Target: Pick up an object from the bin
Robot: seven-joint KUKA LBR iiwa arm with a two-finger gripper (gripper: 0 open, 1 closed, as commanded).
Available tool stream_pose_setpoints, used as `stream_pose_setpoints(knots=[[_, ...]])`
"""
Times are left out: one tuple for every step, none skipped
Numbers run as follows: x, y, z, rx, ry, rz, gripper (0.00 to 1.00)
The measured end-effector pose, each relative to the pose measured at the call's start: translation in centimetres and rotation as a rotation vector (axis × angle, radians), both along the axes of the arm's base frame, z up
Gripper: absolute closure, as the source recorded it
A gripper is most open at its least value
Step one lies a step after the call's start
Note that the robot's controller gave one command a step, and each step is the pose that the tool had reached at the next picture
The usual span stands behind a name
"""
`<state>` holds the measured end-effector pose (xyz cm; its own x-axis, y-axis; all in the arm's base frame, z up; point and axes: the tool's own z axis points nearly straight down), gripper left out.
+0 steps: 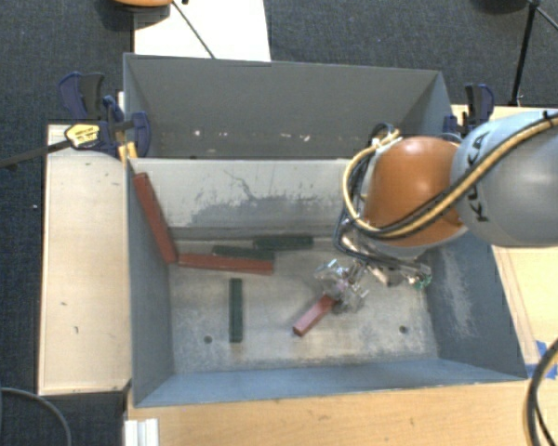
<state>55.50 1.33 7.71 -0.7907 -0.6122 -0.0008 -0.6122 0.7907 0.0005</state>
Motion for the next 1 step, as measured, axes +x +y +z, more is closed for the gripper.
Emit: stream_pose_setpoints(knots=[[1.02, -1.36, 15.86, -0.001, -0.005, 0.022, 1.0]])
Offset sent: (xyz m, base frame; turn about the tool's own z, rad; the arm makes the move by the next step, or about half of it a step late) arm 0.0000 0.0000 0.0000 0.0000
